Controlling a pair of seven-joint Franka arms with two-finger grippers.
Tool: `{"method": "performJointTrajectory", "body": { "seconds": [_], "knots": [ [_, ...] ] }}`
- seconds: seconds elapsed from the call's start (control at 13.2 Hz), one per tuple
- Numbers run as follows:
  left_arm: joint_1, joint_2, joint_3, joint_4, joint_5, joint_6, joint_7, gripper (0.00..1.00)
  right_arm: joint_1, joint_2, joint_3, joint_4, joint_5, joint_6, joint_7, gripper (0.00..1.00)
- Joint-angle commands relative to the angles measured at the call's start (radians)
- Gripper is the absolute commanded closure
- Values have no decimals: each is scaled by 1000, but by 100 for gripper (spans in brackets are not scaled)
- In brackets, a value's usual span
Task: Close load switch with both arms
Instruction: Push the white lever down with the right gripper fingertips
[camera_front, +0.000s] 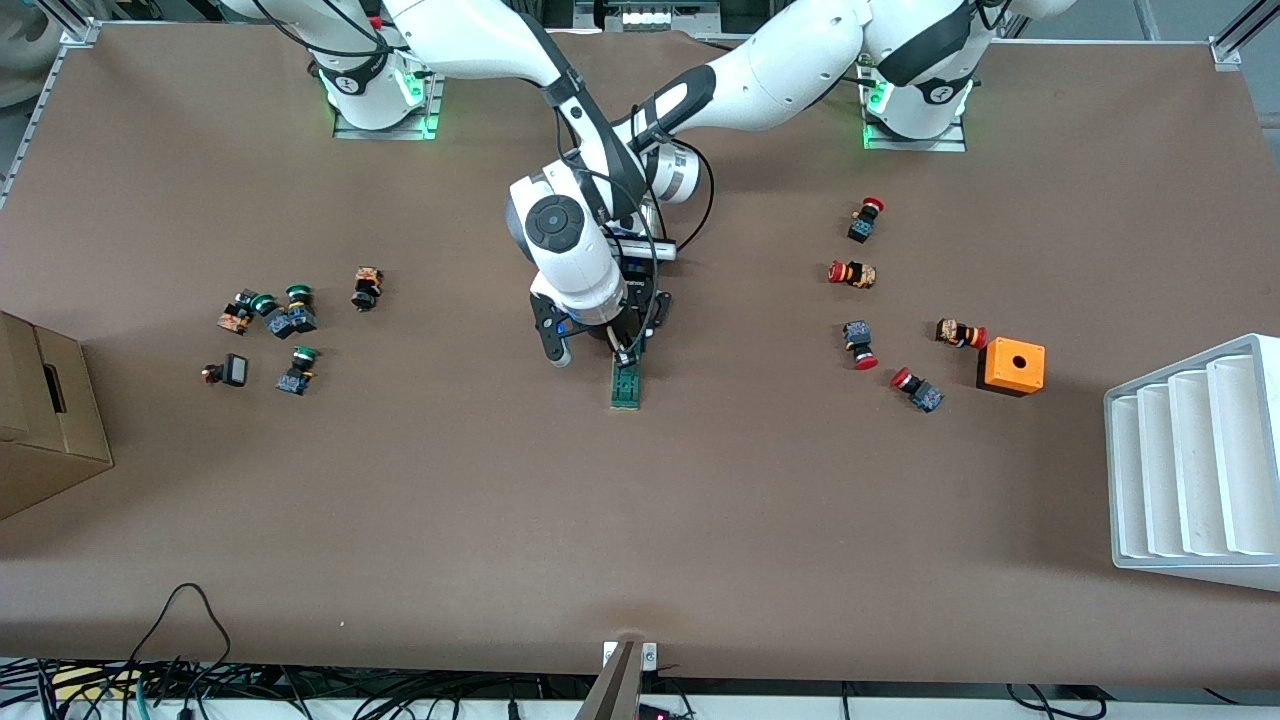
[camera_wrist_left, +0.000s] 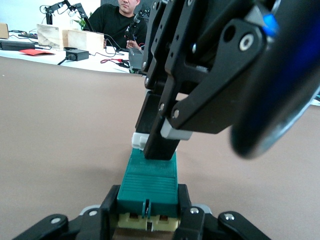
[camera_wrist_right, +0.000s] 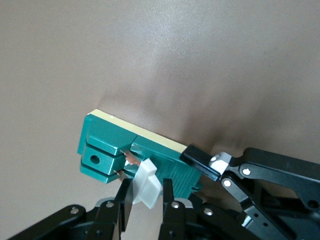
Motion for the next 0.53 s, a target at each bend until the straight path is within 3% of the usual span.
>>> {"method": "performJointTrajectory", "body": {
  "seconds": [0.0, 0.45],
  "knots": [
    [-4, 35, 11, 24, 17, 3, -45, 83, 1, 12, -3, 40, -6, 22, 2, 76],
    [-4, 35, 13, 24, 17, 3, -45, 83, -25, 13, -3, 69, -4, 4, 0, 82]
  ]
}}
